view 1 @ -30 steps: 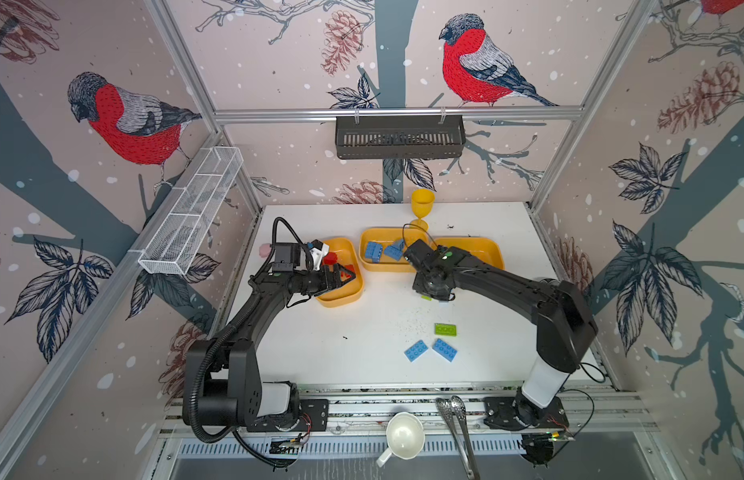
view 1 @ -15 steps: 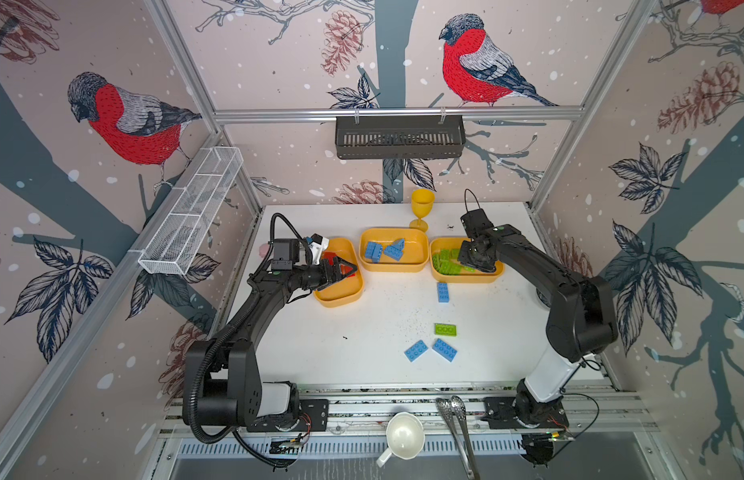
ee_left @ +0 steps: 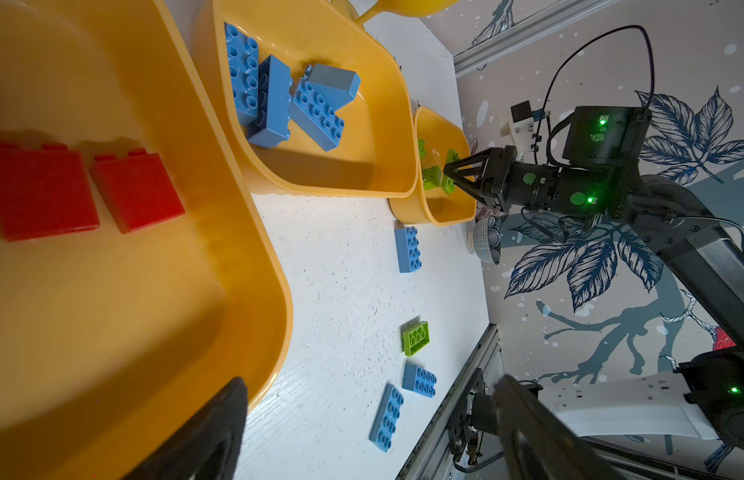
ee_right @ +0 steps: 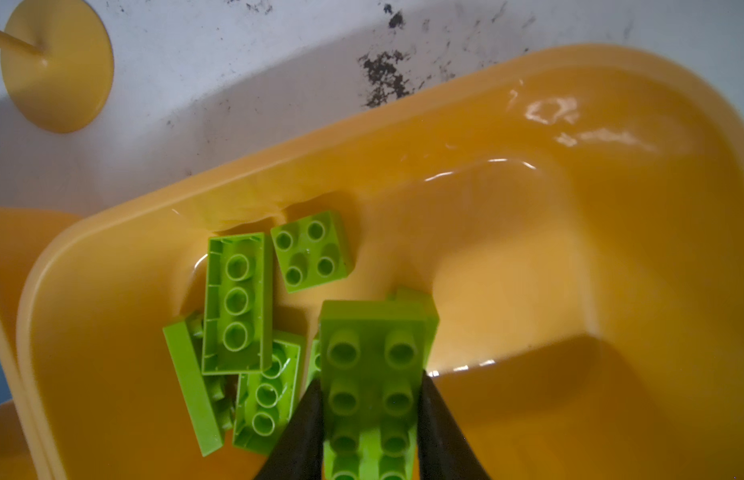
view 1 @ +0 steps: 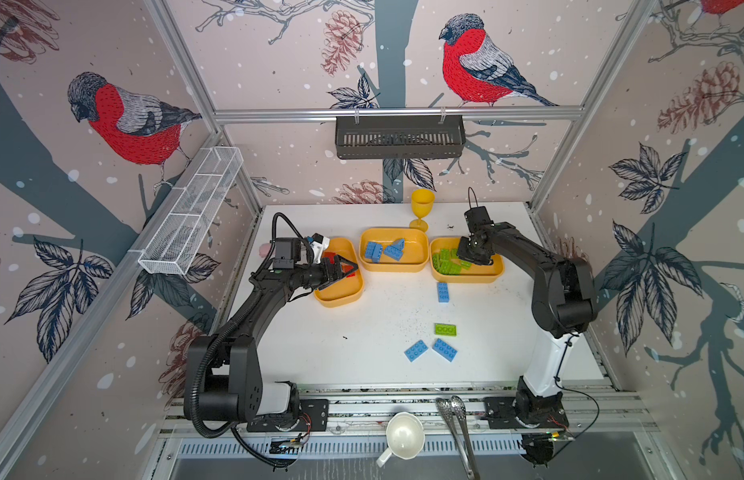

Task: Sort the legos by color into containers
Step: 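Carry the lime-green brick with the right gripper and drop it into the farthest bin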

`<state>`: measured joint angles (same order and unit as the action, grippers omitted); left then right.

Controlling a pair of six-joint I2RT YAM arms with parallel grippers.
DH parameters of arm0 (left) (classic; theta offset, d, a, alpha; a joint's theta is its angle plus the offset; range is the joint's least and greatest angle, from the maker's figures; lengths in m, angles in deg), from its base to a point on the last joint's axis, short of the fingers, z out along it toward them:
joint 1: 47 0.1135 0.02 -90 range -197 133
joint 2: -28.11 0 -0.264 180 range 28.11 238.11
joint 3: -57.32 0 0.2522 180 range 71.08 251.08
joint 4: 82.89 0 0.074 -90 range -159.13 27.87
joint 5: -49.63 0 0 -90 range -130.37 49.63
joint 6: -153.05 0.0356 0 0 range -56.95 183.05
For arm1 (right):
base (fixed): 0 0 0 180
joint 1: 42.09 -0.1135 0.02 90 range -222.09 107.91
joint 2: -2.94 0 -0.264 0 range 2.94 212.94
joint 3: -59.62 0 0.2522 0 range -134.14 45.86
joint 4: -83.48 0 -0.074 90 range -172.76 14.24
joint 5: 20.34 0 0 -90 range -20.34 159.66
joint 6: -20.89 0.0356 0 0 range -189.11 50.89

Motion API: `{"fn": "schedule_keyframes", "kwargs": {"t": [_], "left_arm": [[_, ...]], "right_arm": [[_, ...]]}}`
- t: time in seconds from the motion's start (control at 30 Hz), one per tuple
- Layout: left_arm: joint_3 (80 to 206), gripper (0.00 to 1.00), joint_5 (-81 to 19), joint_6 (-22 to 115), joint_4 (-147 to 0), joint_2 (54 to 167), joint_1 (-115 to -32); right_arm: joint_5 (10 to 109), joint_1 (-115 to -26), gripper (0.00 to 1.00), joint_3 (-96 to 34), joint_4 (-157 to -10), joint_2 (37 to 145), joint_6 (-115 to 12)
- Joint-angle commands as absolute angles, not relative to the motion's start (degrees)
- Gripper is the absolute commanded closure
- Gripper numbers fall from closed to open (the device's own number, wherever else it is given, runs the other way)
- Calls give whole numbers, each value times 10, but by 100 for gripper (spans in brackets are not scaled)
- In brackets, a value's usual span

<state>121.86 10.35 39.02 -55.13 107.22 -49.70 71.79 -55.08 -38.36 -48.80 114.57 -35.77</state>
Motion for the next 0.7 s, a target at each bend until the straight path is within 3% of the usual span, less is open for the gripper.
{"fn": "schedule_keyframes", "kwargs": {"t": [0.0,0.13,0.3,0.4,0.67], "left_arm": [[1225,8,103,386,-576,1076,-500],[1224,8,100,384,-580,1082,-503],[1222,8,99,384,-584,1085,-504],[1221,8,99,384,-586,1087,-505],[1215,8,99,388,-585,1083,-506]], "right_arm": [[683,-540,69,-391,-519,1153,-314],[682,-537,66,-397,-517,1164,-303],[679,-532,46,-385,-525,1160,-305],[677,-532,39,-388,-525,1150,-309],[692,-525,37,-381,-506,1103,-309]]}}
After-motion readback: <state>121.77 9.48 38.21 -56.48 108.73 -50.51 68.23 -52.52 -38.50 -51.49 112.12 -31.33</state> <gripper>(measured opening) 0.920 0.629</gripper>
